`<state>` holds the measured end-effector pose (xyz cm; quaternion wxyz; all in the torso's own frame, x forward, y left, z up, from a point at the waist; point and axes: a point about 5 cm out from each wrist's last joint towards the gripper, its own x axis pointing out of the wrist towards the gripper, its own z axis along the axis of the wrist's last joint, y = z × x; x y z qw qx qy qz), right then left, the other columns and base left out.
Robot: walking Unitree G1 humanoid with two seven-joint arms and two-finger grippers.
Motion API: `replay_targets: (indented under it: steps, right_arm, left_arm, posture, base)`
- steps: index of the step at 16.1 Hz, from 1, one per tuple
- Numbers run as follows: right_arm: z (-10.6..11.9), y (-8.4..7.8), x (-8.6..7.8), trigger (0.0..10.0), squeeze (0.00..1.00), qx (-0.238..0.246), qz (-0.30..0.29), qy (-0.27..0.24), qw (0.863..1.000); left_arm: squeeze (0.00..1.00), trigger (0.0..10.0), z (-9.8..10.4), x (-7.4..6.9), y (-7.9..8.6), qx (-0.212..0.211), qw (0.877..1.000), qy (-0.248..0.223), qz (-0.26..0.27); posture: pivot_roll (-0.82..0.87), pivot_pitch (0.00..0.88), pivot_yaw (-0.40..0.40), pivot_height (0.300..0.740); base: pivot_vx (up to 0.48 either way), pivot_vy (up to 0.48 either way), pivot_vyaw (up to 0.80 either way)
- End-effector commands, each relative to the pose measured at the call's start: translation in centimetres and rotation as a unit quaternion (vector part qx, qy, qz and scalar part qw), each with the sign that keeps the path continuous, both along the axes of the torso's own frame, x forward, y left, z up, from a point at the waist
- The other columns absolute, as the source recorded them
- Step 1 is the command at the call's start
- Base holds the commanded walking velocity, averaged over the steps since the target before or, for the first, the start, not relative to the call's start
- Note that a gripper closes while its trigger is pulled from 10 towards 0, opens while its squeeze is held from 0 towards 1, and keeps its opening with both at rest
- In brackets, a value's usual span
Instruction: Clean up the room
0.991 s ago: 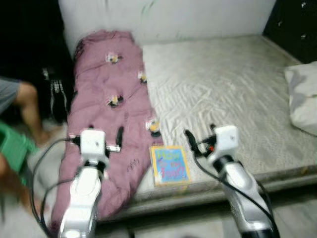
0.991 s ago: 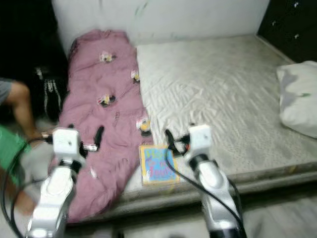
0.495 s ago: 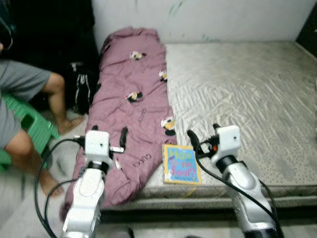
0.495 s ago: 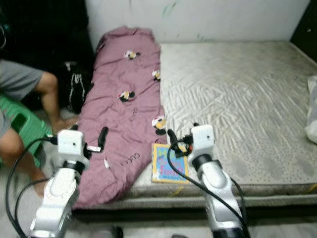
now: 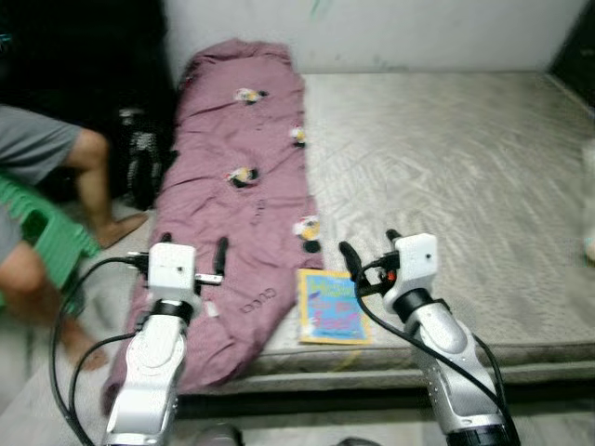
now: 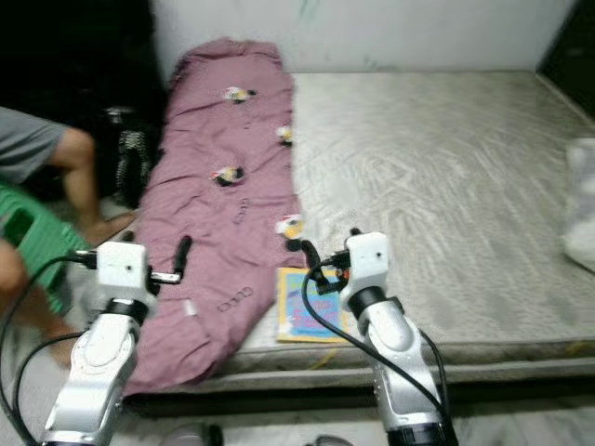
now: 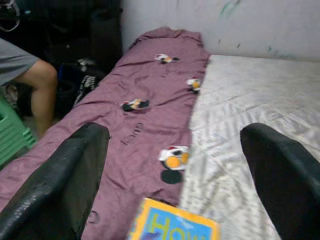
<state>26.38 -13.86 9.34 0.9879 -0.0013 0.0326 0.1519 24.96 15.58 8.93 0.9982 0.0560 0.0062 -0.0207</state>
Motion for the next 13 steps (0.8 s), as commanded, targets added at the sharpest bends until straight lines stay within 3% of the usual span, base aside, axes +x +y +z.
replay_targets:
  steps: [1,13]
  right_arm:
    - [-0.08,-0.51,-0.02,10.0,0.00,-0.005,-0.009,0.001,1.000]
    - [-0.24,-0.25,-0.23,10.0,0.00,-0.006,-0.007,0.003,1.000]
  left_arm:
    - [0.00,10.0,-0.14,-0.03,-0.50,-0.002,1.000,0.002,-0.009]
    - [0.00,10.0,-0.15,-0.02,-0.50,-0.002,1.000,0.002,-0.010]
  posture:
    - [-0.05,0.024,-0.001,0.740]
    - [-0.05,0.027,-0.003,0.740]
  base:
    - [0.000,-0.352,0.00]
    - [0.000,-0.356,0.05]
